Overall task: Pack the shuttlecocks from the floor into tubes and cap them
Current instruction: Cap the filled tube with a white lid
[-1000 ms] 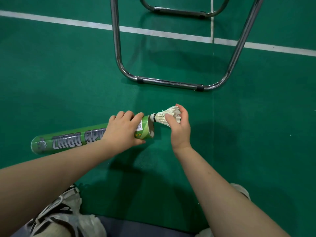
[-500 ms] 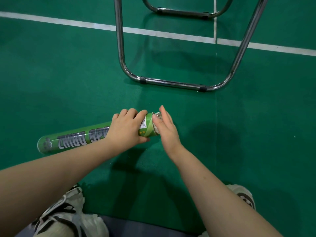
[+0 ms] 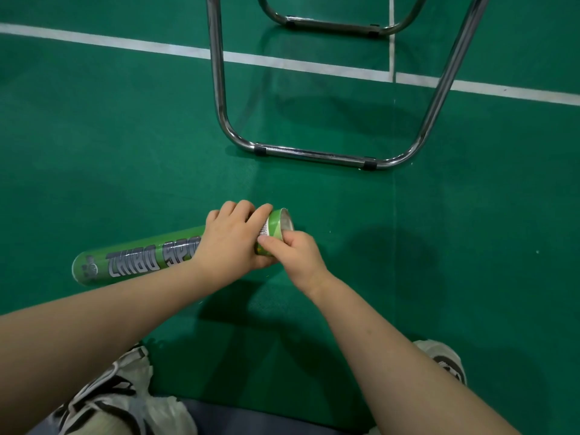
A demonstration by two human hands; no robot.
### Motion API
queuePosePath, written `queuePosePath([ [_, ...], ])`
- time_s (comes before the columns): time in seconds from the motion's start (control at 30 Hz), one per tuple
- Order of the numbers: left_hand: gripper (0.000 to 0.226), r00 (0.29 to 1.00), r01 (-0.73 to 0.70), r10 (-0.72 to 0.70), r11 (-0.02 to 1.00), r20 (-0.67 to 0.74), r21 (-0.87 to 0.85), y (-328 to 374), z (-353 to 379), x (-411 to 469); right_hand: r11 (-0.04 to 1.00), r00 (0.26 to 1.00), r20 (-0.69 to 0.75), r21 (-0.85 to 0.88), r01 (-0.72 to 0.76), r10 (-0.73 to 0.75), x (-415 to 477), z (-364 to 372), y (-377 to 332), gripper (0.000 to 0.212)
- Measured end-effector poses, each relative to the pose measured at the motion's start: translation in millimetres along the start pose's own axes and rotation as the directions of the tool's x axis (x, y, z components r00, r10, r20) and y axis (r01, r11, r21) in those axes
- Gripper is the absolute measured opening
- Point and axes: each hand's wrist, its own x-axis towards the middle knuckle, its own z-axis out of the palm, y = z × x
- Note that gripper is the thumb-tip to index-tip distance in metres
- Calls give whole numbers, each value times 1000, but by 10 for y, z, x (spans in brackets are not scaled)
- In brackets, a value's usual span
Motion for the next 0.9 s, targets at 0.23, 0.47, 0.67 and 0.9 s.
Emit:
queuePosePath([
  [0.23,82,999,34,-35,998,-19,-48,-43,-70,-4,993,988,155,-114,-7,24,8,-54,-208,20],
  [0.47,82,991,95,-110,980,-81,-174,-63,-539,241,877,956,-26,-407,257,-292,4,-47,-678,30],
  [0.67,72,985,127,-161,930,-70,-345,-57,-1121,507,755,744,-222,-399,520,-630,47,-47,-1122,28],
  [0.9,52,951,152,-261,860,-165,-487,-94,-1643,534,642,597,-258,-437,629,-760,6,-7,-1656,21],
])
